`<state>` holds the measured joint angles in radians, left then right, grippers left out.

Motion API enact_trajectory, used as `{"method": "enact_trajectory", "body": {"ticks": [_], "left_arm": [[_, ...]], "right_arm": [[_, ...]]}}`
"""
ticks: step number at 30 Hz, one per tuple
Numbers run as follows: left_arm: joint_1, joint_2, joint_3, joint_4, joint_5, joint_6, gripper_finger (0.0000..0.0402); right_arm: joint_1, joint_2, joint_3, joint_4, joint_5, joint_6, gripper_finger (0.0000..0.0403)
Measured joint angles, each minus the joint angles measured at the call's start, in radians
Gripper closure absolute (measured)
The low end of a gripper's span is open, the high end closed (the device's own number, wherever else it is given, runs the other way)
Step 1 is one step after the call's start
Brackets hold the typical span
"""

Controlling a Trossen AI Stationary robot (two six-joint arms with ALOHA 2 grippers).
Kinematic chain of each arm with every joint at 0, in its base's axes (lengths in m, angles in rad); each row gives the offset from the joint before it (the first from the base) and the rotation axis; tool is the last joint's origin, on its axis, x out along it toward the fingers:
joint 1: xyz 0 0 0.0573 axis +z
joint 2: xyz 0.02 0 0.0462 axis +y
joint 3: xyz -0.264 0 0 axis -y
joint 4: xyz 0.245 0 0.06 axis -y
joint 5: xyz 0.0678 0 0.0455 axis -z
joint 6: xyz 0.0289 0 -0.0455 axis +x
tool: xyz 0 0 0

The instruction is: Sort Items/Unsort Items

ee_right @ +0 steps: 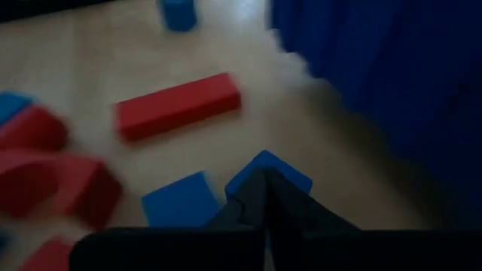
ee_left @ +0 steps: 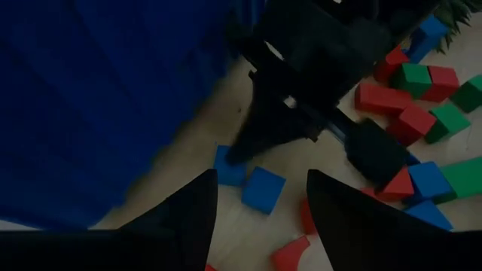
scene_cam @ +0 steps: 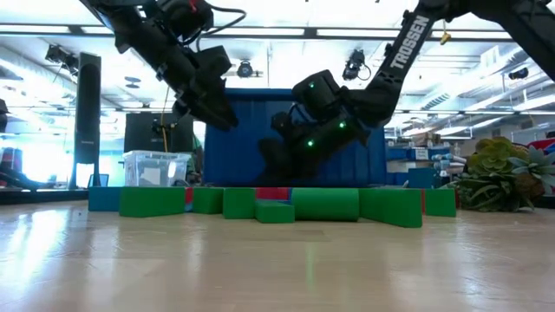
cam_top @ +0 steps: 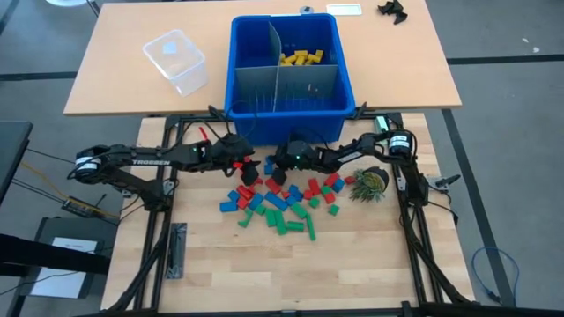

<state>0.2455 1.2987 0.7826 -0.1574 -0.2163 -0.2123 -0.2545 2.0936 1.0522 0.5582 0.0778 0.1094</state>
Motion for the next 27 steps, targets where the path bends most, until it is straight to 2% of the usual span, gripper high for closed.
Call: {"method": "enact_trajectory", "body": {"ticks": [7, 13, 16, 20, 27], "left_arm": [[0.000, 0.000, 0.000, 0.002, 0.000, 0.024, 0.0188], [0.000, 0.000, 0.000, -0.008, 0.000, 0.025, 0.0188], [0.000, 0.000, 0.000, -0.066, -0.005, 0.014, 0.0188], [0.000, 0.002, -0.017, -0.116, -0.088, -0.062, 0.0188], [0.038, 0.033, -0.147, -0.044, -0.104, -0.103, 0.0188]], "right_arm": [[0.081, -0.007, 0.000, -0.029, -0.171, 0.022, 0.0401], [0.142, -0.010, 0.000, -0.039, -0.183, 0.025, 0.0401], [0.155, -0.041, -0.004, -0.083, -0.183, 0.027, 0.0400], [0.157, -0.135, -0.007, -0.170, -0.163, 0.027, 0.0401], [0.157, -0.294, -0.006, -0.324, -0.063, -0.011, 0.0398]]}}
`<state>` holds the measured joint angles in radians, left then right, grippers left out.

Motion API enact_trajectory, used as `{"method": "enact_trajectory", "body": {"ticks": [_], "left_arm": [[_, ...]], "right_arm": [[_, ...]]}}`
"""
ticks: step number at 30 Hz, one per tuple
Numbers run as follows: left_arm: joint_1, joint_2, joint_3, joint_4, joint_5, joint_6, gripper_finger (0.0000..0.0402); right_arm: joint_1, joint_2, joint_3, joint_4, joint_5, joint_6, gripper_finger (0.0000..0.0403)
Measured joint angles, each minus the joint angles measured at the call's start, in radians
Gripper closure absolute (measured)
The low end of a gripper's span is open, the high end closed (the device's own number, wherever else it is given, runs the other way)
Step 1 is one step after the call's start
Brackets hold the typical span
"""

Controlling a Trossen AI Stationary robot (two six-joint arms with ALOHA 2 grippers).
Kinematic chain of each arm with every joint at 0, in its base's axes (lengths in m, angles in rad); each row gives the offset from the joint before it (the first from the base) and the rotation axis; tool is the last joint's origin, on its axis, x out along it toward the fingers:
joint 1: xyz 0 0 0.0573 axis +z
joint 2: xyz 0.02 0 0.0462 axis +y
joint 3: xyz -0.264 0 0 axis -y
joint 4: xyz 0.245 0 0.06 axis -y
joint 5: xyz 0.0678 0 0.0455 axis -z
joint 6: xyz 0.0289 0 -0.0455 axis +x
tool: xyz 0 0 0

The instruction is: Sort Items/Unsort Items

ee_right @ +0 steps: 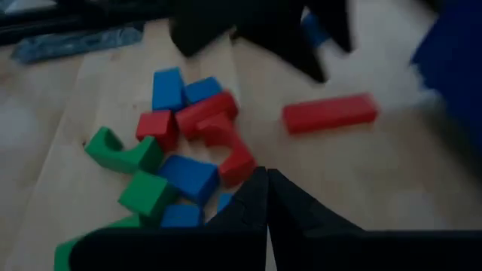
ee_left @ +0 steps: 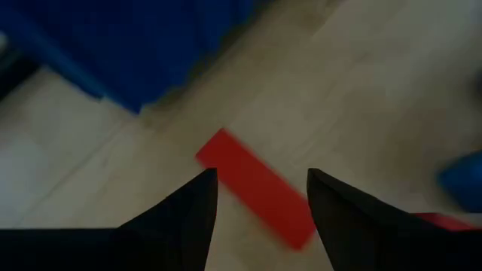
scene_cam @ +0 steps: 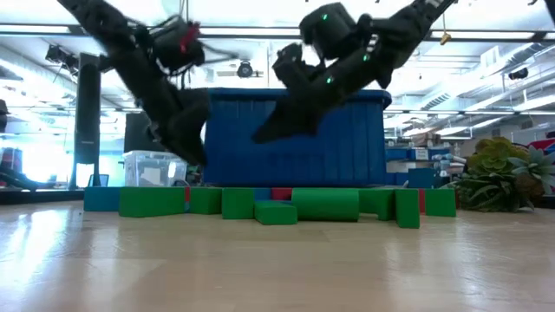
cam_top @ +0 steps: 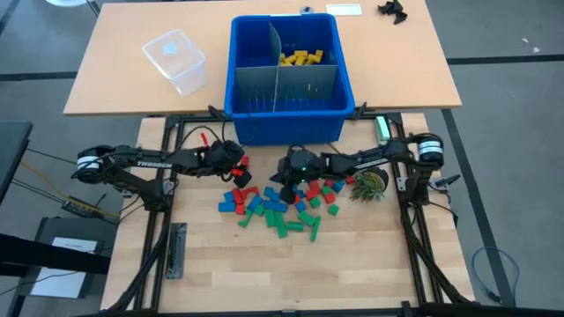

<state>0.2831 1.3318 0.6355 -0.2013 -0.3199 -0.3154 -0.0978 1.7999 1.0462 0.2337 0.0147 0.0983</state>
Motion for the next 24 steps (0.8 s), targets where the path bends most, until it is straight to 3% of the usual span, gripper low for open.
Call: {"method": "enact_trajectory", "body": {"ticks": [4, 11, 18, 21, 24], "left_arm": [[0.030, 0.068, -0.026, 0.045, 0.006, 0.016, 0.0188], [0.043, 0.173, -0.025, 0.073, 0.102, 0.045, 0.0188], [-0.056, 0.138, -0.027, -0.021, 0.266, -0.005, 0.0188], [-0.114, 0.098, -0.007, -0.109, 0.271, -0.012, 0.0188], [-0.168, 0.030, 0.058, -0.257, 0.198, -0.025, 0.0188]], "right_arm": [[0.000, -0.044, 0.002, -0.014, 0.039, -0.019, 0.0399], [0.000, -0.046, 0.002, -0.034, 0.044, -0.024, 0.0400], [0.025, -0.089, 0.002, -0.166, 0.044, -0.024, 0.0401], [0.039, -0.127, 0.002, -0.224, 0.044, -0.024, 0.0401], [0.054, -0.188, 0.002, -0.269, 0.044, -0.024, 0.0399]]}}
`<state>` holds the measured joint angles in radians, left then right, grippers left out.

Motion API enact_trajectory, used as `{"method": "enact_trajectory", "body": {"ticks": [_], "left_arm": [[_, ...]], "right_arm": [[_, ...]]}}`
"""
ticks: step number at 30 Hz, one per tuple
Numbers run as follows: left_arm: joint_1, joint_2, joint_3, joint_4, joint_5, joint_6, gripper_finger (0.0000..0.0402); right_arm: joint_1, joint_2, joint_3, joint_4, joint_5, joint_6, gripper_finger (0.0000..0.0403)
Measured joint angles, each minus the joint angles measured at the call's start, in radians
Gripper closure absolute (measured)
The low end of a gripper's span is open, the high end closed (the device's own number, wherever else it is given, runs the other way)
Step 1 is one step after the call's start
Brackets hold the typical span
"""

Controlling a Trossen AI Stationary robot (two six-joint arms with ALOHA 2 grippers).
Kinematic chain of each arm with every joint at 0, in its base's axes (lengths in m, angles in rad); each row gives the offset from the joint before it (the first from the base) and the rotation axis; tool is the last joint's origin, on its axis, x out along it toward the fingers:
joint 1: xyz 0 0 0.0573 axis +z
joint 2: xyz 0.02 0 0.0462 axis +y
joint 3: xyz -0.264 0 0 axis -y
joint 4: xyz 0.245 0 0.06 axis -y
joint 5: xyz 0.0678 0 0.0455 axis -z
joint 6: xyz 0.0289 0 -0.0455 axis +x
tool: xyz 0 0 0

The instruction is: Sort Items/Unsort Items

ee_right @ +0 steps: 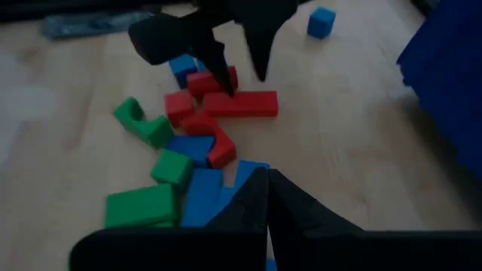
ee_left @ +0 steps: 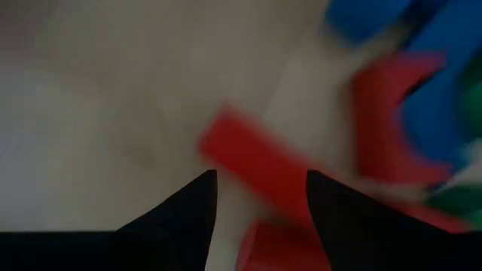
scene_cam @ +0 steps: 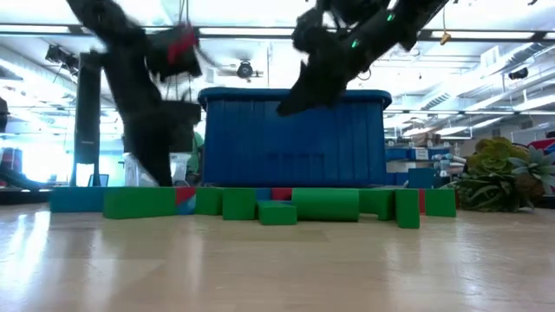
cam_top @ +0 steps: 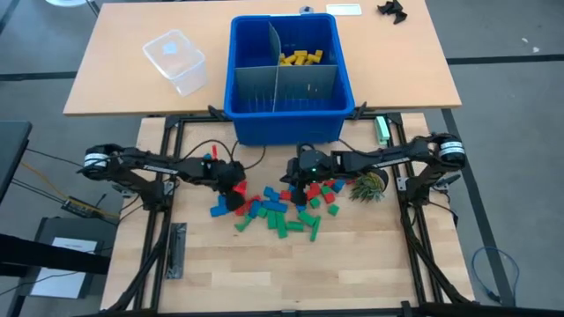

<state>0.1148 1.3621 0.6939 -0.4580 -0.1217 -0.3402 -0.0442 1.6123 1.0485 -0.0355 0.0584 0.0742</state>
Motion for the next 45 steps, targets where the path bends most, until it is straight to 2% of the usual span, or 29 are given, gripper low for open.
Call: {"method": "enact_trajectory", "body": {"ticks": [5, 7, 12, 16, 20, 22, 25, 29, 33, 38, 45], "left_arm": [[-0.047, -0.137, 0.188, -0.117, -0.116, 0.060, 0.0188], [-0.050, -0.172, 0.267, -0.107, -0.142, 0.117, 0.0188], [0.023, -0.180, 0.446, -0.108, -0.237, 0.306, 0.0188], [0.162, -0.102, 0.607, -0.136, -0.173, 0.433, 0.0184], [0.323, 0.014, 0.757, -0.237, -0.088, 0.519, 0.0166], [0.389, 0.065, 0.801, -0.275, -0.030, 0.562, 0.0157], [0.479, 0.109, 0.827, -0.274, 0.037, 0.623, 0.0148], [0.559, 0.172, 0.825, -0.325, 0.141, 0.656, 0.0148], [0.589, 0.203, 0.833, -0.341, 0.230, 0.654, 0.0152], [0.580, 0.211, 0.827, -0.403, 0.348, 0.651, 0.0154], [0.509, 0.201, 0.814, -0.527, 0.382, 0.642, 0.0154]], "right_arm": [[0.012, -0.134, 0.000, -0.081, 0.000, 0.007, 0.0399], [0.001, -0.190, 0.000, -0.080, 0.000, 0.003, 0.0394], [-0.075, -0.314, 0.018, -0.104, 0.047, -0.071, 0.0347], [-0.182, -0.336, 0.127, -0.249, 0.110, -0.209, 0.0272], [-0.322, -0.282, 0.262, -0.408, 0.148, -0.362, 0.0197], [-0.396, -0.247, 0.315, -0.460, 0.114, -0.414, 0.0170], [-0.488, -0.198, 0.367, -0.543, -0.014, -0.489, 0.0148], [-0.559, -0.146, 0.369, -0.603, -0.130, -0.555, 0.0146], [-0.597, -0.107, 0.369, -0.679, -0.231, -0.585, 0.0166], [-0.594, -0.091, 0.369, -0.801, -0.303, -0.601, 0.0197], [-0.524, -0.107, 0.369, -0.883, -0.344, -0.519, 0.0226]]}}
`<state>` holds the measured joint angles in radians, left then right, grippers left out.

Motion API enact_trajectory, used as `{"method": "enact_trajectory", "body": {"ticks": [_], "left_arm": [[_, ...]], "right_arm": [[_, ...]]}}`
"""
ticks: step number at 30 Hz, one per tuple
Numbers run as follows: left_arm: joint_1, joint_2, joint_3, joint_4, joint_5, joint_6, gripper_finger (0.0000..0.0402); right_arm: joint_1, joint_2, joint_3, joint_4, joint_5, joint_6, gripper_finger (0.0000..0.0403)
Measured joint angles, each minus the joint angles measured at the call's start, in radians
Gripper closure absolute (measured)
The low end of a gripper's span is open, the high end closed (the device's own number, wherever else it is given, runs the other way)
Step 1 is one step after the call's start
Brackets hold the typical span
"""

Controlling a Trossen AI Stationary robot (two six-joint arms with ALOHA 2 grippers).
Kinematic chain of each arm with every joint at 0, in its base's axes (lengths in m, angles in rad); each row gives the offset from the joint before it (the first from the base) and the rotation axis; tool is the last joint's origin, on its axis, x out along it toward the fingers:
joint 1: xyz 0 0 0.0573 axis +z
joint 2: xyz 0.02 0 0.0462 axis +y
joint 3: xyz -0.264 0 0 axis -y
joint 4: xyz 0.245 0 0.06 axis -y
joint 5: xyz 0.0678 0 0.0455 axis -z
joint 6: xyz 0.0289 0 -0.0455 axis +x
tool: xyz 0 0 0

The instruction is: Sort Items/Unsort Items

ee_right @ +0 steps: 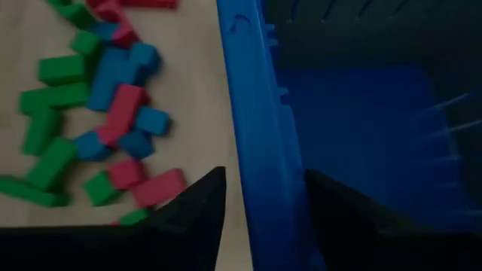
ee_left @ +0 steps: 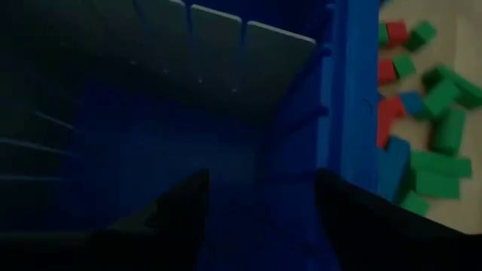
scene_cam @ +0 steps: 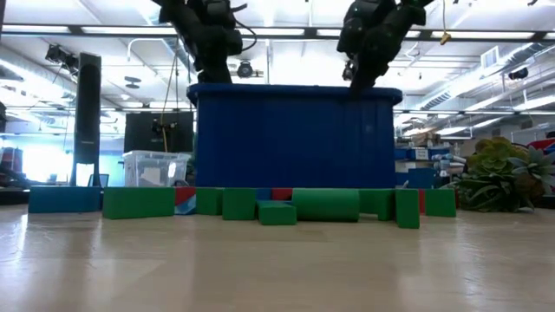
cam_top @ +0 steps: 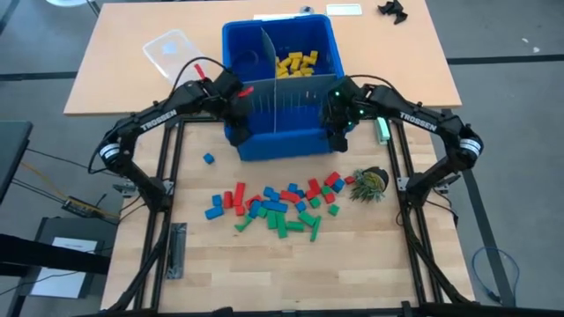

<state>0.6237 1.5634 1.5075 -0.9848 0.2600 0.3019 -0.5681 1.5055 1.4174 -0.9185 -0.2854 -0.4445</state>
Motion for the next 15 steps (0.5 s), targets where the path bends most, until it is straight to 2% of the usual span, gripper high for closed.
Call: {"method": "enact_trajectory", "body": {"ticks": [9, 12, 15], "left_arm": [[-0.126, -0.013, -0.073, -0.042, -0.007, -0.097, 0.0154], [-0.164, -0.017, -0.085, -0.045, -0.015, -0.104, 0.0154], [-0.191, -0.025, -0.070, -0.044, -0.070, -0.104, 0.0154]], "right_arm": [[0.164, -0.003, 0.000, -0.053, -0.029, 0.137, 0.0233], [0.207, -0.002, 0.000, -0.057, -0.017, 0.164, 0.0232], [0.234, -0.004, 0.000, -0.048, 0.044, 0.179, 0.0232]]}}
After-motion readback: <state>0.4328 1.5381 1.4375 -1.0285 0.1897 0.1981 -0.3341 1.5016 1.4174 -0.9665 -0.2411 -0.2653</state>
